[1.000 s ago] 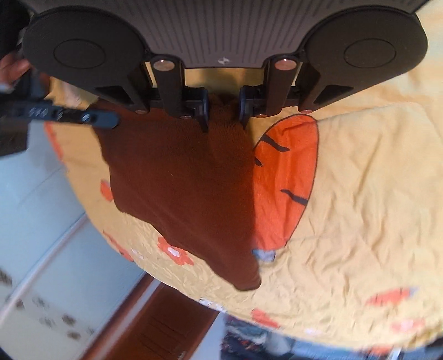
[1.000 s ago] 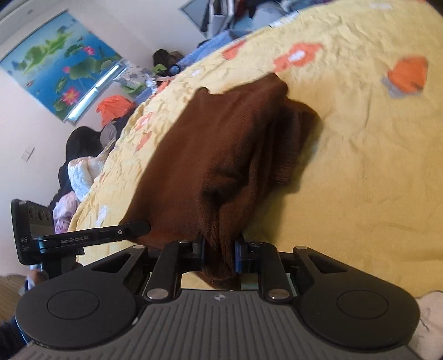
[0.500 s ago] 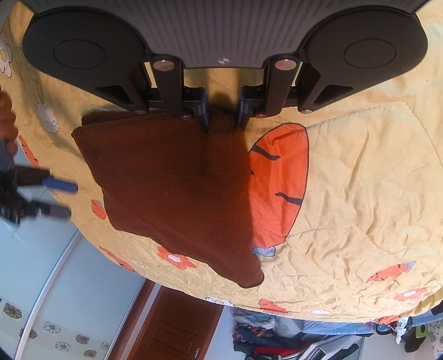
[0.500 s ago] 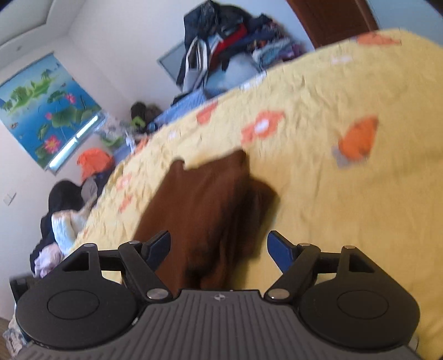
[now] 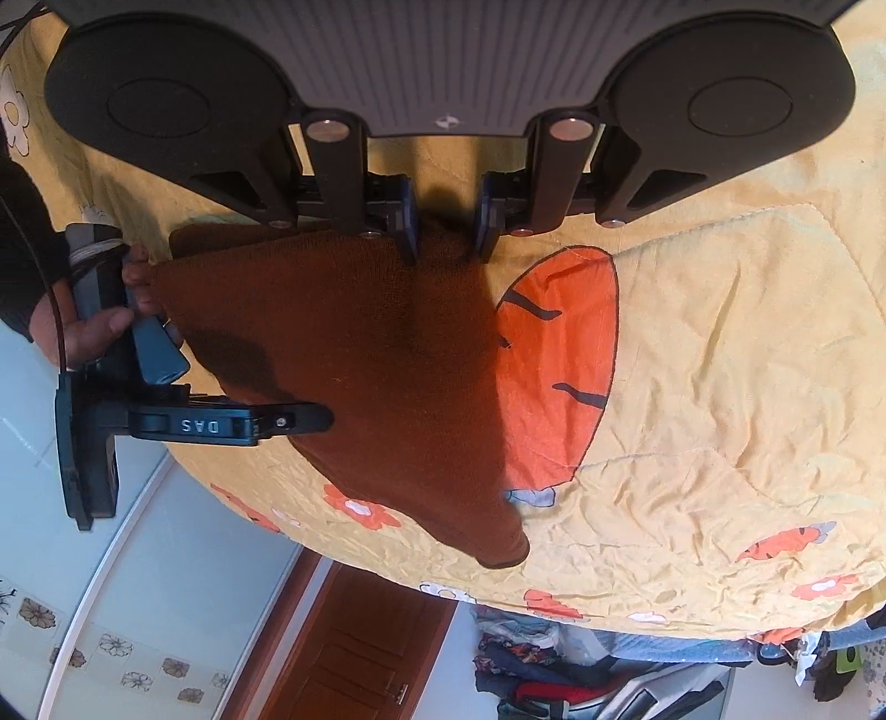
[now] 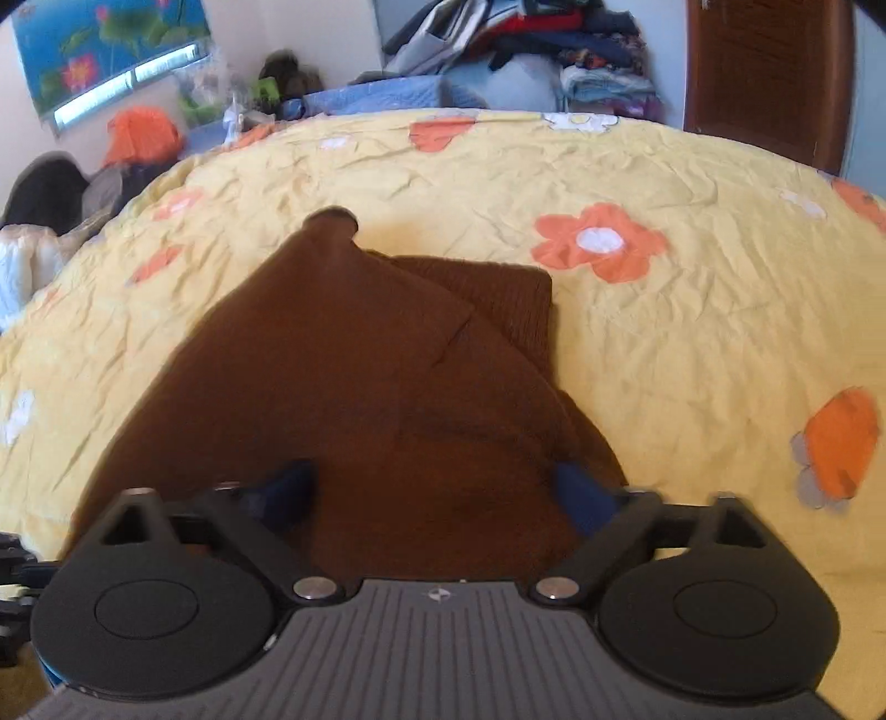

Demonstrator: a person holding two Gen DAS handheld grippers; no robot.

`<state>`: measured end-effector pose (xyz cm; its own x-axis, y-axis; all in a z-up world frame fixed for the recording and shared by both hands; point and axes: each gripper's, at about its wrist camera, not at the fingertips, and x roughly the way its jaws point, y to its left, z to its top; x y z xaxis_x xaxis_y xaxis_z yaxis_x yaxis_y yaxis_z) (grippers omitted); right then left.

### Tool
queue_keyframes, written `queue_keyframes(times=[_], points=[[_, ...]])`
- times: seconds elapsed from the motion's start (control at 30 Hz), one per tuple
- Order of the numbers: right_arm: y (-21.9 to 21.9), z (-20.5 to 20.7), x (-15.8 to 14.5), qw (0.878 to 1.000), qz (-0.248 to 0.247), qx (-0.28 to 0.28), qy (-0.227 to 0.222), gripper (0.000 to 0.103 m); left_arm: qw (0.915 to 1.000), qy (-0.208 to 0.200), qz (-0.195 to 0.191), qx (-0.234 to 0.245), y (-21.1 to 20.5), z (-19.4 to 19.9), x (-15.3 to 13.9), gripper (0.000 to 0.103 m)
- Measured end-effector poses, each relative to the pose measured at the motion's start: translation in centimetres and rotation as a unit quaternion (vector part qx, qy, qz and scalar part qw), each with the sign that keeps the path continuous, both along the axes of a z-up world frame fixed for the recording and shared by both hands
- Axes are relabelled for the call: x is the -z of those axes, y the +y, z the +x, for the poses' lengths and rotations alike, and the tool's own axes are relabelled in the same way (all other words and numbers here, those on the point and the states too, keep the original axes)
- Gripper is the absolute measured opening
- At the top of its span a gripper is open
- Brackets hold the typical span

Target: Fold small clothes

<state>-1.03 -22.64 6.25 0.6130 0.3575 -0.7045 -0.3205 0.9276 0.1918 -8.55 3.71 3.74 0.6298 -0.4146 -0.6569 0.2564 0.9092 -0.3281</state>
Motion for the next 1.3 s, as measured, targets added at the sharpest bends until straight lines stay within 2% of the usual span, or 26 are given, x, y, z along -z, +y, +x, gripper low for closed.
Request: queue_keyframes(times=[0.07, 0.13, 0.2, 0.27, 0.33, 0.43, 0.47, 0.53, 0.57, 0.6, 0.63, 0.67, 0.7, 0.73, 0.77, 0.87, 0.93, 1.0, 1.07, 1.13, 1.17, 1.2, 1.23, 1.3], points=[[-1.7, -1.1, -1.2, 1.0, 0.025, 0.005, -0.002, 0.1, 1.0, -0.008, -0.001, 0.004, 0.1, -0.2, 0.1, 0.02], [-2.0, -1.7, -3.2, 1.0, 0.012, 0.005, 0.015, 0.097, 0.9998, -0.019, 0.0, 0.008, 0.1, -0.4, 0.3, 0.02], [-2.5, -1.8, -5.8, 1.0, -0.005, 0.01, 0.014, 0.088, 0.9995, -0.029, -0.001, 0.011, 0.1, -0.6, 0.5, 0.02], [-3.5, -2.0, -8.9, 1.0, 0.014, 0.021, -0.004, 0.089, 0.9991, -0.039, -0.002, 0.014, 0.1, -0.8, 0.6, 0.02], [-4.1, -1.6, -11.7, 0.999, 0.046, 0.008, -0.024, 0.092, 0.9986, -0.049, -0.007, 0.018, 0.2, -1.0, 0.8, 0.02], [-3.7, 0.2, -13.8, 0.999, 0.034, -0.006, -0.031, 0.09, 0.9981, -0.055, -0.014, 0.022, 0.4, -1.1, 1.0, 0.02], [-3.5, 1.2, -13.9, 1.0, 0.019, -0.006, -0.02, 0.086, 0.9979, -0.058, -0.015, 0.024, 0.4, -1.2, 1.1, 0.02], [-3.6, 3.0, -13.2, 1.0, 0.001, -0.008, 0.021, 0.07, 0.9976, -0.061, -0.018, 0.025, 0.4, -1.2, 1.1, 0.02], [-3.6, 3.6, -12.9, 0.999, 0.001, -0.013, 0.043, 0.053, 0.9976, -0.062, -0.02, 0.025, 0.5, -1.2, 1.1, 0.02], [-3.5, 4.0, -12.6, 0.998, 0.002, -0.023, 0.06, 0.046, 0.9975, -0.061, -0.023, 0.025, 0.6, -1.2, 1.1, 0.02], [-3.2, 4.1, -12.4, 0.997, -0.003, -0.033, 0.066, 0.047, 0.9975, -0.06, -0.026, 0.025, 0.7, -1.2, 1.2, 0.02], [-2.8, 3.9, -12.4, 0.997, -0.017, -0.041, 0.062, 0.049, 0.9975, -0.059, -0.03, 0.026, 0.9, -1.2, 1.2, 0.02], [-2.4, 3.6, -12.5, 0.997, -0.03, -0.051, 0.055, 0.047, 0.9974, -0.057, -0.035, 0.026, 1.0, -1.2, 1.3, 0.02], [-2.3, 3.4, -12.6, 0.996, -0.041, -0.058, 0.047, 0.041, 0.9974, -0.056, -0.038, 0.026, 1.1, -1.2, 1.3, 0.02], [-2.4, 3.3, -12.6, 0.996, -0.046, -0.063, 0.04, 0.019, 0.9973, -0.055, -0.041, 0.027, 1.2, -1.1, 1.3, 0.02], [-3.9, 4.3, -13.5, 0.997, -0.033, -0.063, 0.026, 0.013, 0.9971, -0.056, -0.045, 0.028, 1.2, -1.1, 1.4, 0.02], [-4.7, 5.4, -13.9, 0.998, -0.009, -0.06, 0.032, 0.013, 0.997, -0.057, -0.044, 0.029, 1.2, -1.1, 1.4, 0.02], [-4.6, 5.9, -12.8, 0.997, -0.024, -0.064, 0.045, 0.013, 0.997, -0.058, -0.043, 0.029, 1.3, -1.2, 1.4, 0.02], [-4.9, 4.9, -12.9, 0.997, -0.026, -0.067, 0.023, 0.015, 0.9969, -0.058, -0.043, 0.031, 1.4, -1.3, 1.3, 0.02], [-5.3, 4.2, -12.6, 0.998, 0.022, -0.04, 0.045, 0.034, 0.997, -0.052, -0.049, 0.029, 1.7, -1.3, 1.3, 0.021], [-6.1, 3.6, -13.1, 0.997, 0.058, -0.024, 0.048, 0.054, 0.9971, -0.046, -0.055, 0.026, 2.0, -1.4, 1.2, 0.021], [-6.9, 2.8, -13.5, 0.995, 0.088, -0.008, 0.036, 0.068, 0.9969, -0.043, -0.062, 0.024, 2.5, -1.7, 1.0, 0.024], [-7.2, 1.5, -14.3, 0.994, 0.109, 0.005, 0.017, 0.074, 0.9967, -0.044, -0.065, 0.02, 2.9, -1.9, 0.8, 0.025], [-11.0, -1.4, -15.7, 0.99, 0.138, 0.024, -0.009, 0.076, 0.9963, -0.052, -0.066, 0.013, 3.5, -2.0, 0.0, 0.025]])
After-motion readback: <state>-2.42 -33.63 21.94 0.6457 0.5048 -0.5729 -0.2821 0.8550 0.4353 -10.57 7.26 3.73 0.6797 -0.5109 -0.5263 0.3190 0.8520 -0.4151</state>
